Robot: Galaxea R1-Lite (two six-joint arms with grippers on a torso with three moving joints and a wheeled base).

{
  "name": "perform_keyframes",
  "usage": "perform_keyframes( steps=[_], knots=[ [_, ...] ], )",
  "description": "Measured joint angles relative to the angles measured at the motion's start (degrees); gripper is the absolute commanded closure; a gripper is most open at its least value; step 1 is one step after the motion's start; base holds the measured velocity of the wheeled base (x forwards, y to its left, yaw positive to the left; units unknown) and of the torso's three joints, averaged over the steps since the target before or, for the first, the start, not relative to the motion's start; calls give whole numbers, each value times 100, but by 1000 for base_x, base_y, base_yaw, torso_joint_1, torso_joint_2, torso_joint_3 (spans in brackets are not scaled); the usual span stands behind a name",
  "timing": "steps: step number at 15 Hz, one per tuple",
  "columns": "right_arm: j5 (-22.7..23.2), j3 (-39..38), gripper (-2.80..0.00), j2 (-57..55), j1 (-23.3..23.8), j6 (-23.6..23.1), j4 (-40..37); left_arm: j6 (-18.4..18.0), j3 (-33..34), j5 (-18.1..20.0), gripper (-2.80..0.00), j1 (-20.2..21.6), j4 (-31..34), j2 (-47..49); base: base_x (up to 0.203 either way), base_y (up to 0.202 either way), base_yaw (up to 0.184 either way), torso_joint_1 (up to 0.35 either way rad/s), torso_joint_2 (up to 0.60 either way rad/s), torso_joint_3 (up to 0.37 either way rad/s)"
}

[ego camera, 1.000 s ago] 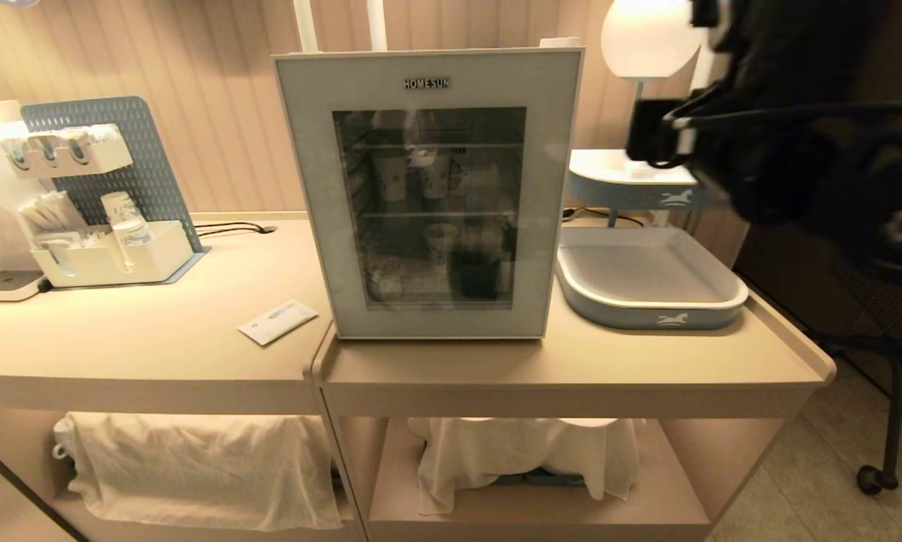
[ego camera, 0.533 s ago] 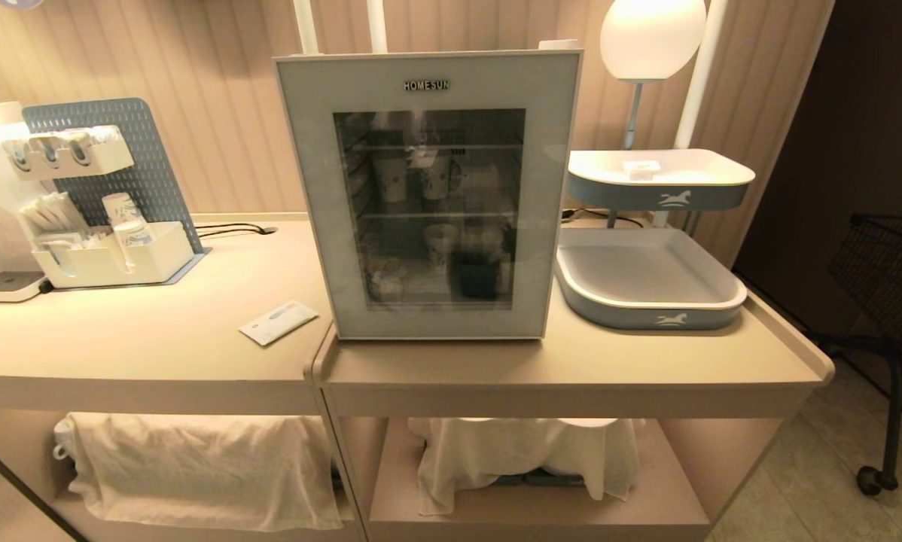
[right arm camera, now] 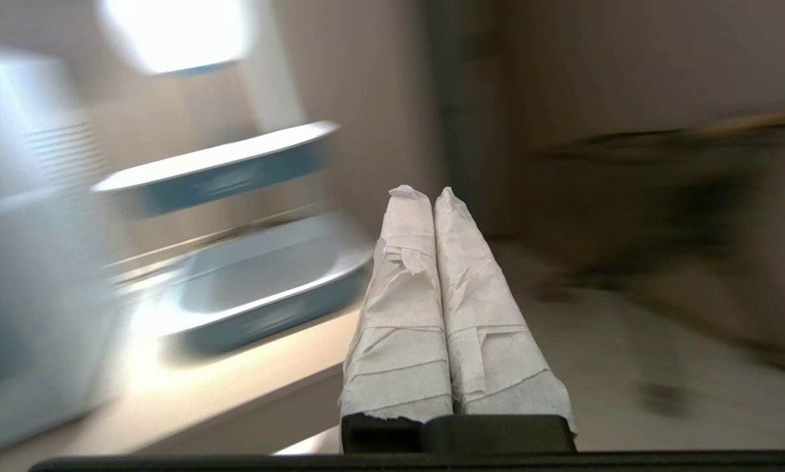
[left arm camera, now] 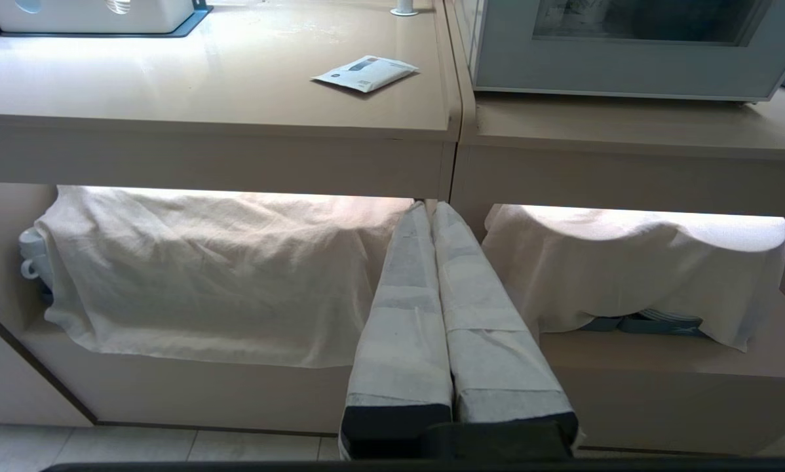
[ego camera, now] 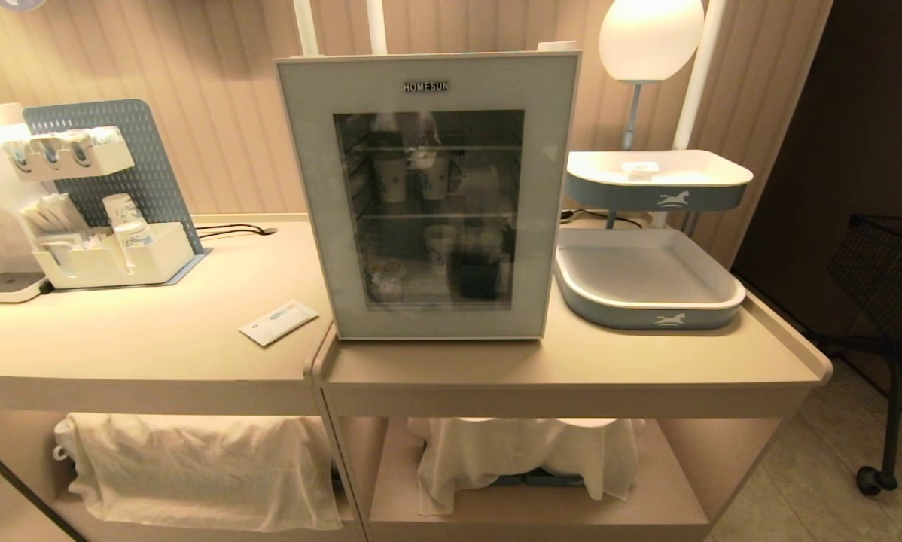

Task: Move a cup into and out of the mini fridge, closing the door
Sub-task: Open the freezer door

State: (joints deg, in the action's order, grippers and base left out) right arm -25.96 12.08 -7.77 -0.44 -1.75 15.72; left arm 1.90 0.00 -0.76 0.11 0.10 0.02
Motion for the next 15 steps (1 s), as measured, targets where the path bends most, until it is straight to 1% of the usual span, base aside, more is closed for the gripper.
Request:
perform_keyframes(
  steps=[1,2,3,4,6,7,8,10,11,15],
  knots=[
    [677,-309,0,239,11,337,-24,1,0,1,0,2,0,0,0,0,0,0,0,0],
    [1257,-656,0,421,22,585,-25,0,0,1,0,2,0,0,0,0,0,0,0,0],
    [1680,-938,0,549,23,629,-120,1,0,1,0,0,0,0,0,0,0,0,0,0],
    [1953,-1062,0,632,23,632,-323,0,0,-1,0,0,1,0,0,0,0,0,0,0],
    [2480,-1173,0,731,30,537,-1152,-3,0,-1,0,0,-2,0,0,0,0,0,0,0],
    [2613,-1186,0,756,30,421,-1417,-6,0,-1,0,0,-2,0,0,0,0,0,0,0],
    [2624,-1190,0,770,28,416,-1437,-8,0,1,0,-1,0,0,0,0,0,0,0,0],
    [2556,-1195,0,777,28,687,-1519,-8,0,1,0,-1,0,0,0,0,0,0,0,0],
    [2546,-1195,0,785,28,749,-1584,-8,0,1,0,-1,0,0,0,0,0,0,0,0],
    [2544,-1181,0,788,28,756,-1586,-8,0,1,0,-1,0,0,0,0,0,0,0,0]
  ],
)
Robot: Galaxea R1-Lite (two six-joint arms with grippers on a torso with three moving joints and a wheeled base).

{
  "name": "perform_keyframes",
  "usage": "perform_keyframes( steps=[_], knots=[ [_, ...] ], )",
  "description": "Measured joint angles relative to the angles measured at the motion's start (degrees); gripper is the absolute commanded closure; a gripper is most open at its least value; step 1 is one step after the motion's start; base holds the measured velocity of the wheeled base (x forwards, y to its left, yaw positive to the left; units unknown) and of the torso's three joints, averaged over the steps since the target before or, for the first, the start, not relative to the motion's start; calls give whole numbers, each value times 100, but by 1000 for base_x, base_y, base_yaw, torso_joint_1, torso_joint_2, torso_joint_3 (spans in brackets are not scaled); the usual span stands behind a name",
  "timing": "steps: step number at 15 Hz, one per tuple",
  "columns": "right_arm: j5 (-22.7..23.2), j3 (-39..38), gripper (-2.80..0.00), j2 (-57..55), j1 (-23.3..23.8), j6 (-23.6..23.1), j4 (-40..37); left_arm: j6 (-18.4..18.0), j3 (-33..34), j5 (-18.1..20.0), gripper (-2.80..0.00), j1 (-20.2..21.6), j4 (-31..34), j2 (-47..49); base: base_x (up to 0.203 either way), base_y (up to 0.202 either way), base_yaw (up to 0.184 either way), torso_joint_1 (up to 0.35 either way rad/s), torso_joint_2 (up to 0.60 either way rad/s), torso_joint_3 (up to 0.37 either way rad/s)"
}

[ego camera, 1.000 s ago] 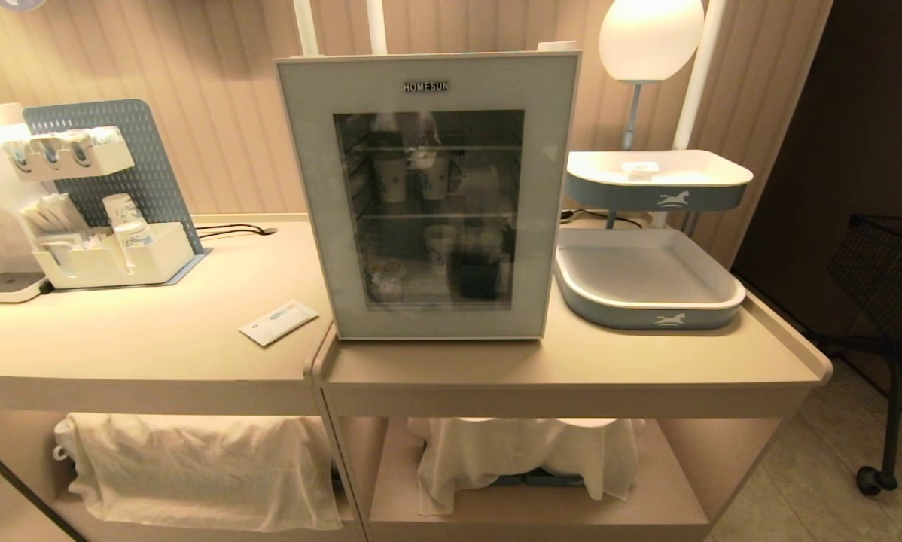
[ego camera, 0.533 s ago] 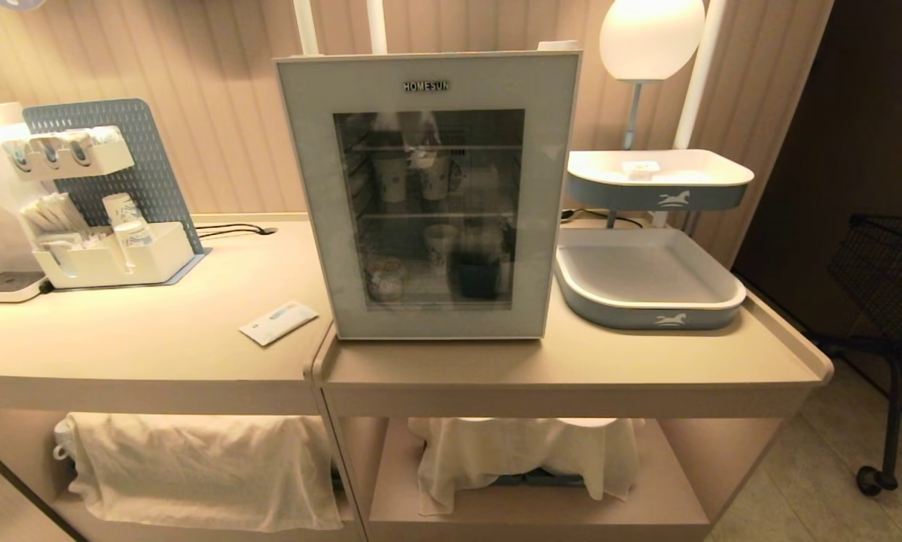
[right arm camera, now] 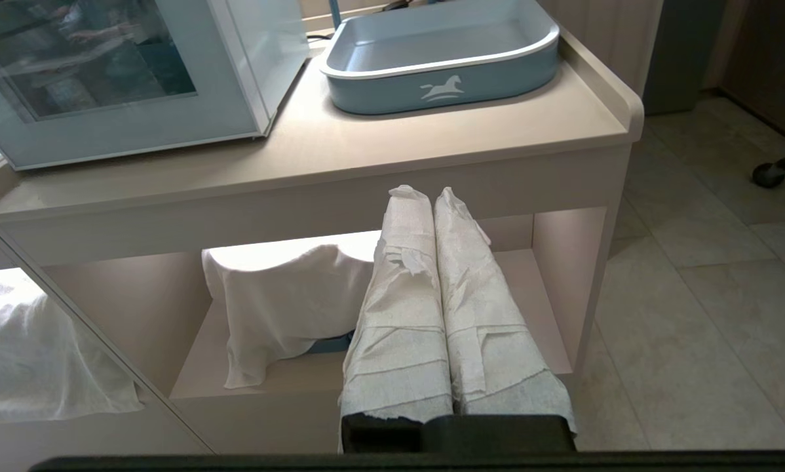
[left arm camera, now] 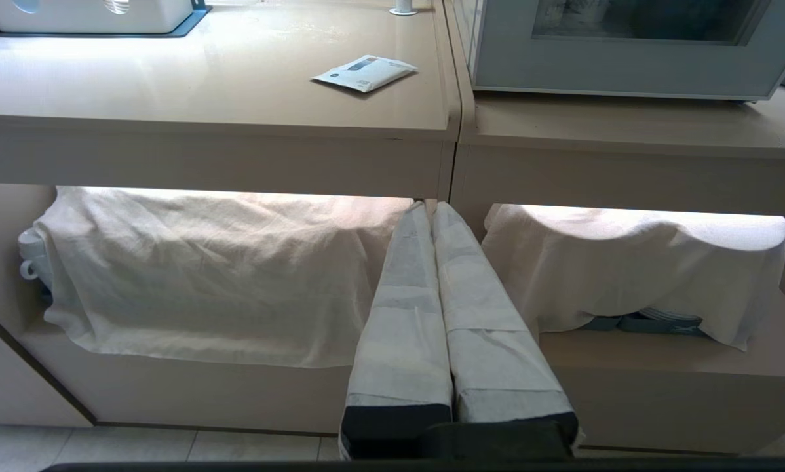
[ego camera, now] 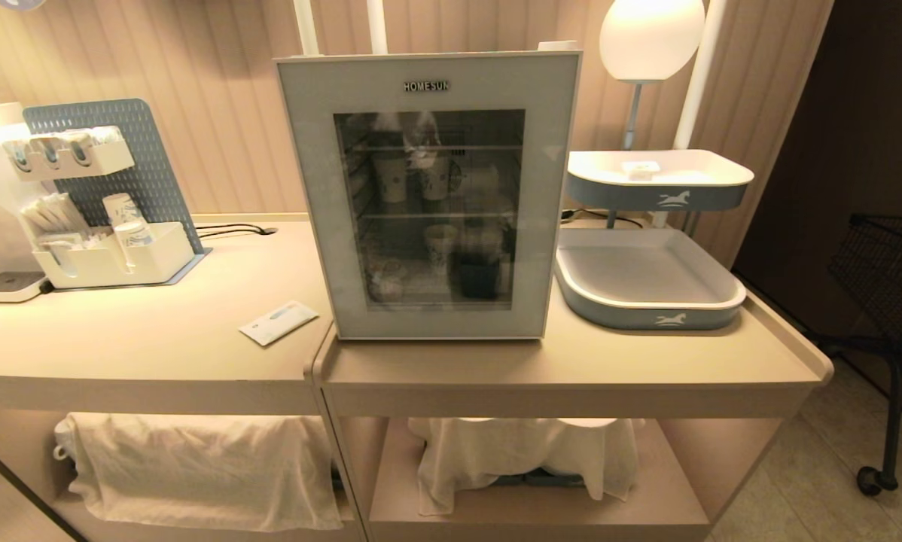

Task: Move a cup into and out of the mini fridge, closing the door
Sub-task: Open the freezer door

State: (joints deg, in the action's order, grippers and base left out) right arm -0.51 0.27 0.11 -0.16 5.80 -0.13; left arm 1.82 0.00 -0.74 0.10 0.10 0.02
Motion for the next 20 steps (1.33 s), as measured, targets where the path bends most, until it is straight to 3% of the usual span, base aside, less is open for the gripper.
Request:
perform_keyframes(
  steps=[3,7,16,20],
  knots=[
    [5,13,0,0,0,-118,-11,0,0,0,0,0,0,0,0,0,0,0,0,0],
    [65,-11,0,0,0,-919,-80,0,0,3,0,0,0,0,0,0,0,0,0,0],
    [67,-17,0,-1,0,-896,-79,-2,0,0,0,1,-2,0,0,0,0,0,0,0],
    [61,-20,0,-1,2,-867,-74,0,0,0,0,0,1,0,1,137,-6,2,0,3]
  ],
)
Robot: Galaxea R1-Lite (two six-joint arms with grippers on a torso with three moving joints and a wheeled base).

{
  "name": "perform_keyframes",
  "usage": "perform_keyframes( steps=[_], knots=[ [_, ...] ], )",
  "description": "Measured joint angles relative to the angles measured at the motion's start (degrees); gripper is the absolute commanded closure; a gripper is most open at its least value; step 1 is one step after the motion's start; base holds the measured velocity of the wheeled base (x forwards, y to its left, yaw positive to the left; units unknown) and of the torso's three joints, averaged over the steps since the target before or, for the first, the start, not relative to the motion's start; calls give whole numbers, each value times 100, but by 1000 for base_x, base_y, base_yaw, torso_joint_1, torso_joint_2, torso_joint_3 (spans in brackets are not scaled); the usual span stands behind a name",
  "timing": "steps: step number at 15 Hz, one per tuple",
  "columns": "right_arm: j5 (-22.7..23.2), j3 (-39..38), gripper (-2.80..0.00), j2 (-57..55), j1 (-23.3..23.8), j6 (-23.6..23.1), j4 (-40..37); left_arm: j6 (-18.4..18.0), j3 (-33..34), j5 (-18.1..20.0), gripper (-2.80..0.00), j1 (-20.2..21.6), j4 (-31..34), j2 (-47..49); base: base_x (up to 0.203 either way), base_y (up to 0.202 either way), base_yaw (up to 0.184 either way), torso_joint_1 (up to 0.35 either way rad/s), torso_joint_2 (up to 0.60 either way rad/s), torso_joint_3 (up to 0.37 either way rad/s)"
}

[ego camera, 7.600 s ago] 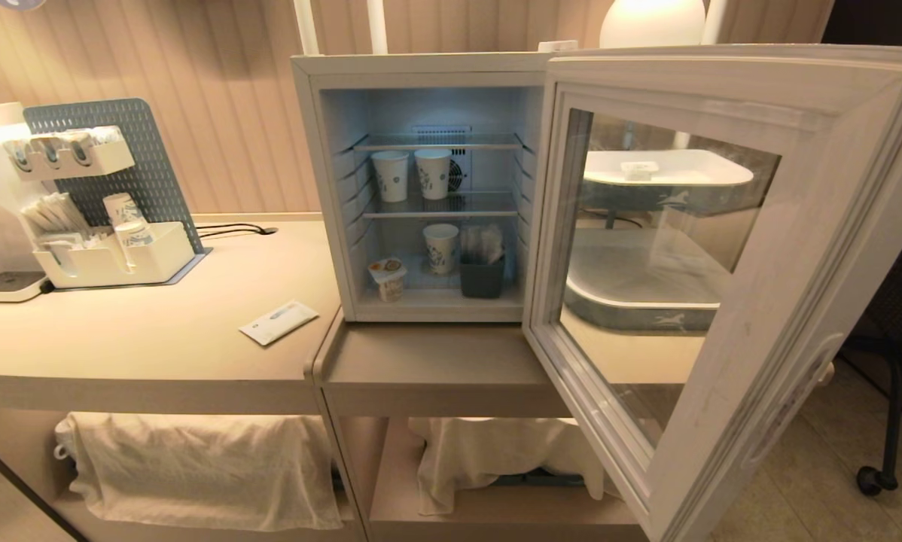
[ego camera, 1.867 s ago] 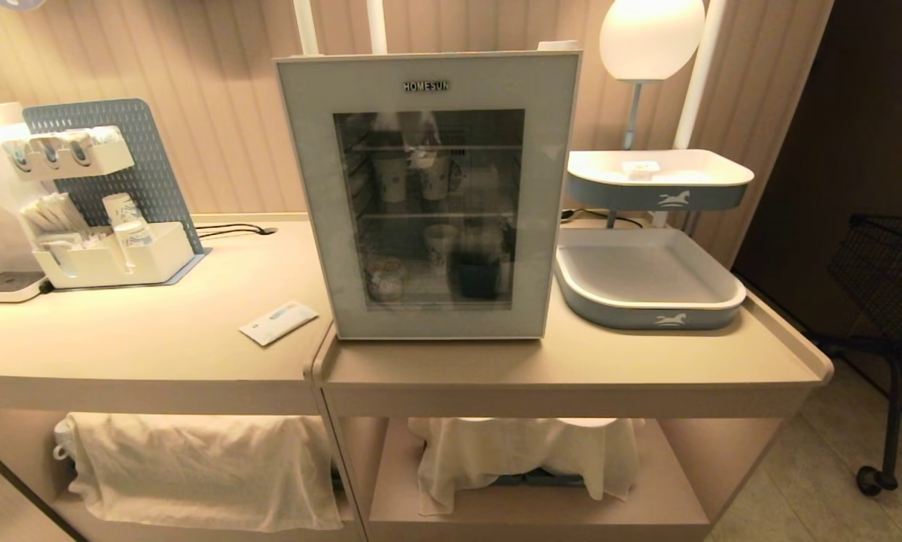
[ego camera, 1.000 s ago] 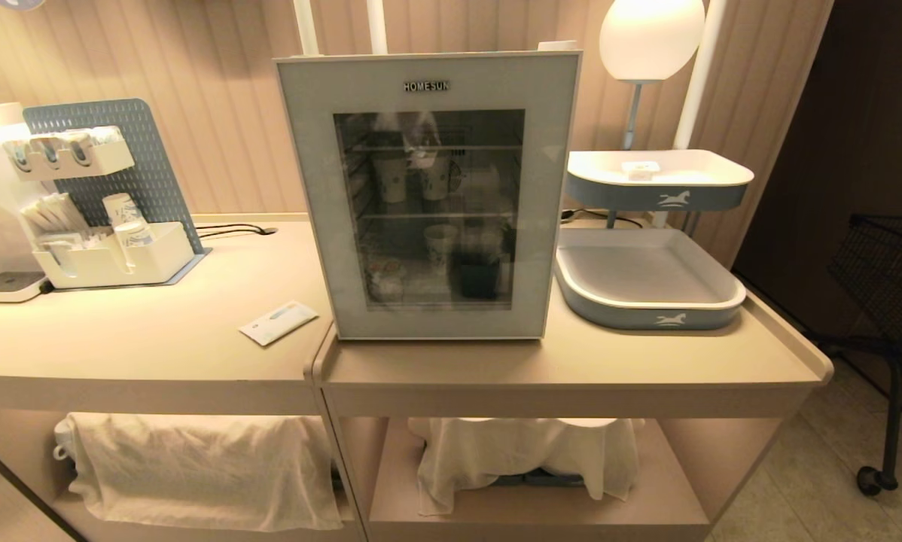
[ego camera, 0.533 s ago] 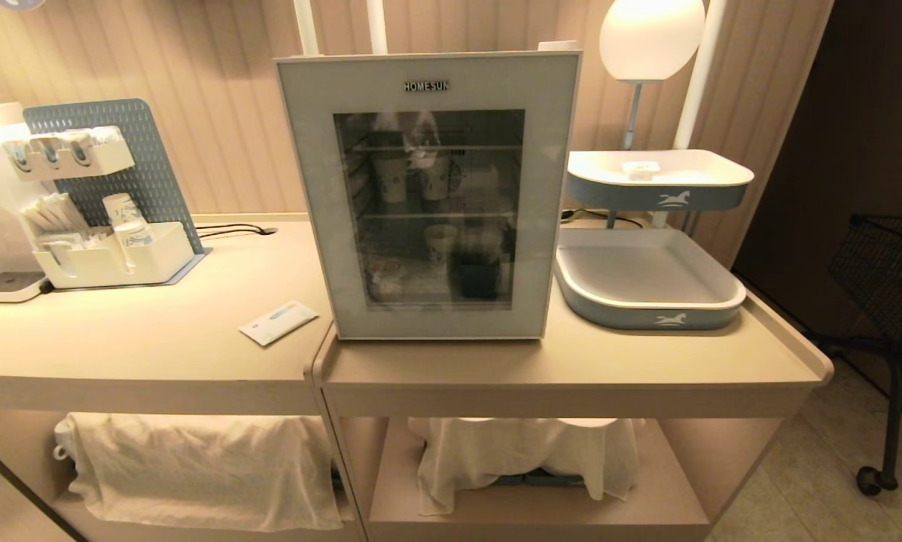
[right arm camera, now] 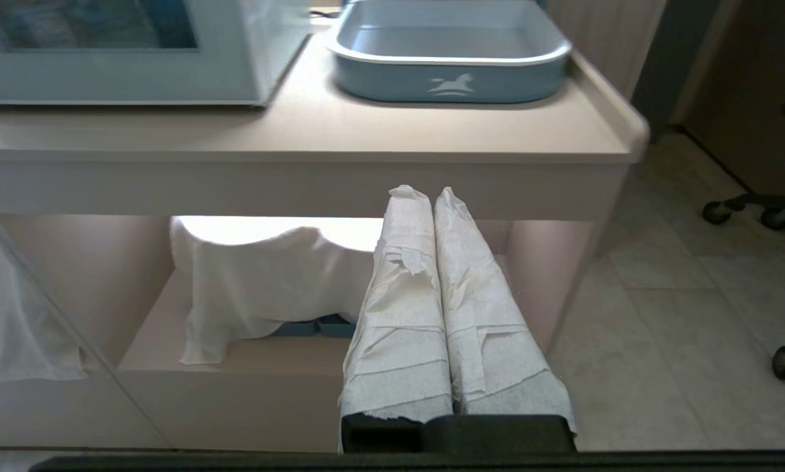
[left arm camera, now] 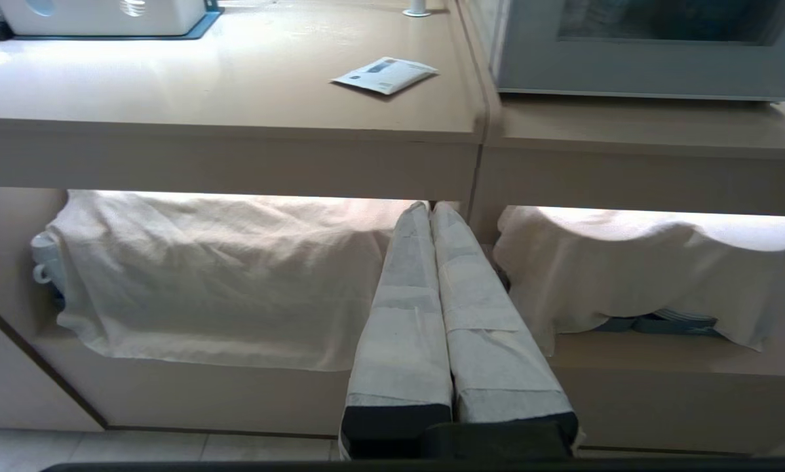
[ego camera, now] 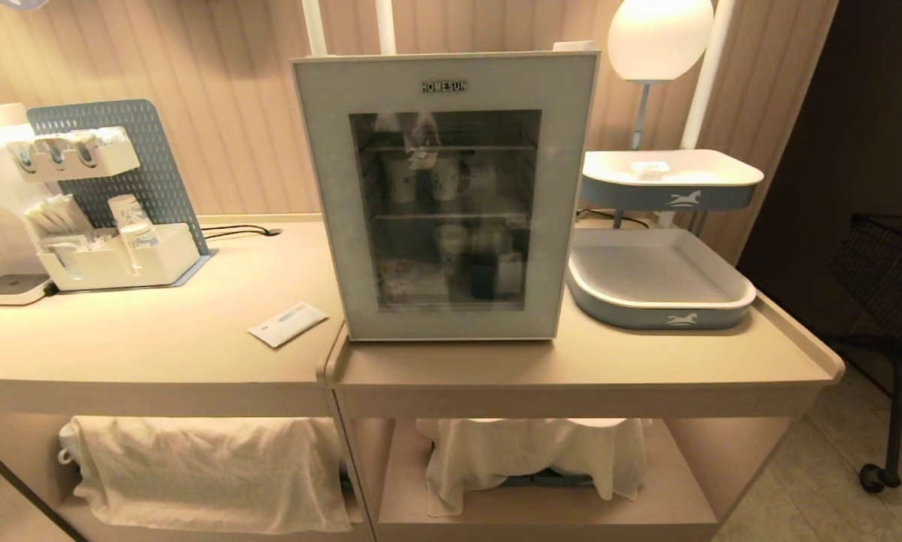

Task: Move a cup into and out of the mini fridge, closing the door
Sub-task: Open the freezer door

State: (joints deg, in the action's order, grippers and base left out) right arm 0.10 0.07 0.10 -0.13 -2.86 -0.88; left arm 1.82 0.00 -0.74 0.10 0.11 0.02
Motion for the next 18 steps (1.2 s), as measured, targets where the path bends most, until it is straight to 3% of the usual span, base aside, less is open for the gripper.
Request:
perform_keyframes(
  steps=[4,8,14,18],
  knots=[
    [-7,2,0,0,2,33,2,0,0,1,0,-2,0,0,0,148,1,5,1,4],
    [-17,2,0,0,-5,86,4,-11,0,9,0,0,-1,0,13,0,2,0,-3,1],
    [-20,2,0,-2,-1,87,6,-11,0,6,0,1,-4,0,180,0,-1,2,3,3],
    [-17,2,0,-2,-2,91,6,-17,0,11,0,0,-4,0,30,0,-2,-1,0,1]
  ],
)
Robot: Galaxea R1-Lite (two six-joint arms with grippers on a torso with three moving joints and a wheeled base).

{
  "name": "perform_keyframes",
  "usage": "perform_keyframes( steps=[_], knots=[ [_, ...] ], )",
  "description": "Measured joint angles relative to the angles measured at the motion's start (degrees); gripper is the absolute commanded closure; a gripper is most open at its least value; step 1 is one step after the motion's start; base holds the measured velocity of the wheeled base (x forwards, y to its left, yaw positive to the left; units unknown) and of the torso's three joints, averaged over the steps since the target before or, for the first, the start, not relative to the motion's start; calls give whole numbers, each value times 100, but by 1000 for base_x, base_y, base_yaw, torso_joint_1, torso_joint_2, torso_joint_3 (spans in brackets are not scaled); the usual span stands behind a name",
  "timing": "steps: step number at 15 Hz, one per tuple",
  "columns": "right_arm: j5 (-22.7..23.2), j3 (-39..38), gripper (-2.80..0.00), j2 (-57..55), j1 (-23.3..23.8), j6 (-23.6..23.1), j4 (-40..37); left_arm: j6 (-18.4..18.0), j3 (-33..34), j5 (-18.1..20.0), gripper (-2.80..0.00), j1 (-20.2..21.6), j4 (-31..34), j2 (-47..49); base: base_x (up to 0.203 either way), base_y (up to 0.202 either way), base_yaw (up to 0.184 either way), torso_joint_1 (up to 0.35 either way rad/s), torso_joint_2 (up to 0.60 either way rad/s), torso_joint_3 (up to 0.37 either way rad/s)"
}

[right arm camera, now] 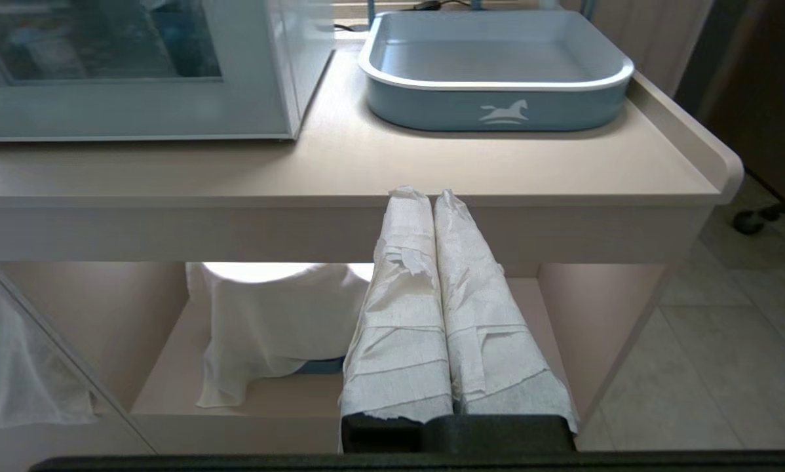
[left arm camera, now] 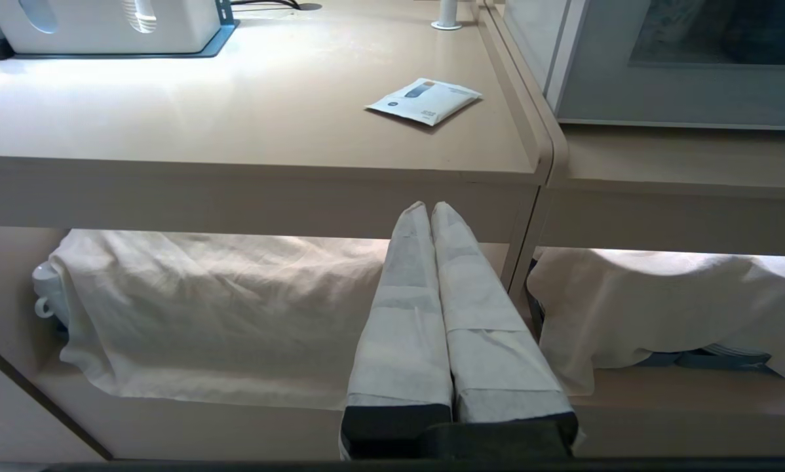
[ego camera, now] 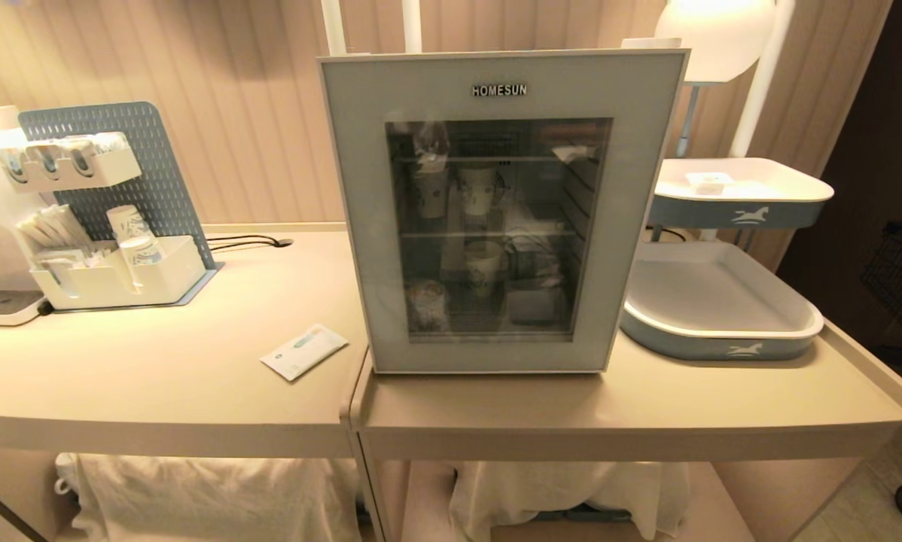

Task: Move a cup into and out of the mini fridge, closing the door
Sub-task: Open the freezer door

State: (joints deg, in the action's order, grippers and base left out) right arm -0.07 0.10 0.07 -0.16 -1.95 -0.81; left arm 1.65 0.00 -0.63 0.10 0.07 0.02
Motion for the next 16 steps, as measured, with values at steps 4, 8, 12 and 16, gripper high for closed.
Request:
perform_keyframes(
  steps=[4,8,12,16],
  knots=[
    [-2,0,0,0,-2,5,-6,-115,-27,-38,0,1,-18,2,0,0,0,0,0,0],
    [-3,0,0,0,2,-11,-11,-161,-1832,-410,0,1,877,161,0,0,0,0,0,0],
    [0,4,0,-1,0,0,-22,326,-4817,-539,0,-236,2634,1062,0,0,0,0,0,0],
    [0,9,0,-2,0,38,-26,1065,-5751,-766,-280,-1043,2775,3094,0,0,0,0,0,0]
  ],
)
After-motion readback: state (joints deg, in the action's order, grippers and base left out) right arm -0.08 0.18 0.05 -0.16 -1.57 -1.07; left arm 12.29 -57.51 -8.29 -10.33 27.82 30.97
